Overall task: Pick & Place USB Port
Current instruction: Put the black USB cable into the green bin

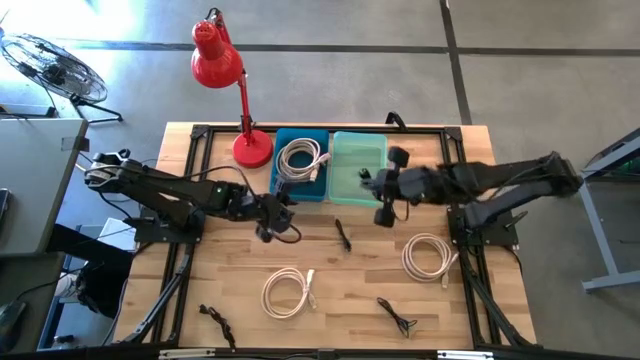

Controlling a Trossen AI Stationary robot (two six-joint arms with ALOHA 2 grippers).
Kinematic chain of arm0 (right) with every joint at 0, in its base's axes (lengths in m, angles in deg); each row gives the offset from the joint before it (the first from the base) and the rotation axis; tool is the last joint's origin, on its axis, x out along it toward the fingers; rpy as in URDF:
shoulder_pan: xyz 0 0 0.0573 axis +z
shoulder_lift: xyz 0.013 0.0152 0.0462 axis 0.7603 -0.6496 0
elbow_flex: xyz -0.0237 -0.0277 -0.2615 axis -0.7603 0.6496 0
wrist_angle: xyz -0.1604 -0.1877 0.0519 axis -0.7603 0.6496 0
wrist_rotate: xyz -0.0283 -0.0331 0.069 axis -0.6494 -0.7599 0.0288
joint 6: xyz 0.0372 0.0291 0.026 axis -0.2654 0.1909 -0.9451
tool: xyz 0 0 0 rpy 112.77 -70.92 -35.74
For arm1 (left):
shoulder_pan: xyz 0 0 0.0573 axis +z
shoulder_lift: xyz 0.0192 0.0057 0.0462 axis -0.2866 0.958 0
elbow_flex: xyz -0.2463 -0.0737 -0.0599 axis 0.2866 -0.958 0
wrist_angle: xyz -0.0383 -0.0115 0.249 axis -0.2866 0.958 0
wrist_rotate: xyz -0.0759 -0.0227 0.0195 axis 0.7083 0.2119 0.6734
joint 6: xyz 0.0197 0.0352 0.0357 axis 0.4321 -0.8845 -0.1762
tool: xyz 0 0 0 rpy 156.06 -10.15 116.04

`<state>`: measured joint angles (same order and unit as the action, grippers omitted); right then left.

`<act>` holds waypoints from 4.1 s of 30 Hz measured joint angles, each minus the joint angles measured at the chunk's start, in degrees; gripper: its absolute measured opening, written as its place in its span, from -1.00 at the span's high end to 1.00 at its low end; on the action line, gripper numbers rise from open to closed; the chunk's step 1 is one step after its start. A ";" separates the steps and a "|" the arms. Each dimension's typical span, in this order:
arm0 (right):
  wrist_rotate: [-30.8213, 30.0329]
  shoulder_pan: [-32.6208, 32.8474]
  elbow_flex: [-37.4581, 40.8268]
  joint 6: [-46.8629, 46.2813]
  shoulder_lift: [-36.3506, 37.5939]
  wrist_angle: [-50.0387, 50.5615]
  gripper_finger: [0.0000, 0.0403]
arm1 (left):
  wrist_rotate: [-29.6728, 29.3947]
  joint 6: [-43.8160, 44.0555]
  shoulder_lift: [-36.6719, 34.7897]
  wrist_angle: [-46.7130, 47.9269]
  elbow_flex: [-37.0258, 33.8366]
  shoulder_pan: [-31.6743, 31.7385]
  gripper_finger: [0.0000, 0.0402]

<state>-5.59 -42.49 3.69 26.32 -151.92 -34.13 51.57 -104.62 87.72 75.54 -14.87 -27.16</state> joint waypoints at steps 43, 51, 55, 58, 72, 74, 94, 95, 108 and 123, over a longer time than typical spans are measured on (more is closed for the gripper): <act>32.41 -31.08 0.16 -8.17 -18.96 0.41 0.08 | 3.82 16.65 0.26 8.22 -9.40 0.00 0.32; 42.94 -23.74 0.11 -8.61 -13.46 0.41 0.02 | 3.86 17.22 0.28 6.82 -9.40 0.00 0.32; 48.97 -18.25 0.09 -10.56 -12.07 4.40 0.02 | 3.87 17.25 0.28 6.57 -9.40 0.00 0.32; 49.95 -13.32 0.09 -14.11 -11.43 8.82 0.02 | 4.12 17.25 0.28 6.50 -9.40 0.00 0.32; 46.39 10.35 0.09 -45.58 -11.35 16.41 0.02 | 6.54 18.05 0.28 3.85 -9.40 -0.01 0.32; 44.28 13.44 0.09 -50.90 -11.35 16.18 0.02 | 6.54 18.05 0.28 3.61 -9.40 0.00 0.32; 31.38 33.34 0.09 -67.79 -21.43 4.92 0.02 | 15.54 22.74 0.28 0.96 -9.40 -0.01 0.32; 31.39 33.70 0.09 -68.33 -22.32 5.16 0.02 | 15.96 23.05 0.28 0.98 -9.40 0.00 0.32; 32.02 34.80 0.09 -73.04 -36.56 7.30 0.02 | 16.74 25.95 0.28 0.98 -9.40 -0.02 0.32; 35.68 31.94 -0.10 -71.49 -43.61 10.91 0.87 | 16.76 25.66 0.28 1.05 -9.40 -0.04 0.32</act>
<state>30.08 -10.55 3.59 -45.17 -195.53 -23.22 68.33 -78.96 88.01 76.59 -24.27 -27.20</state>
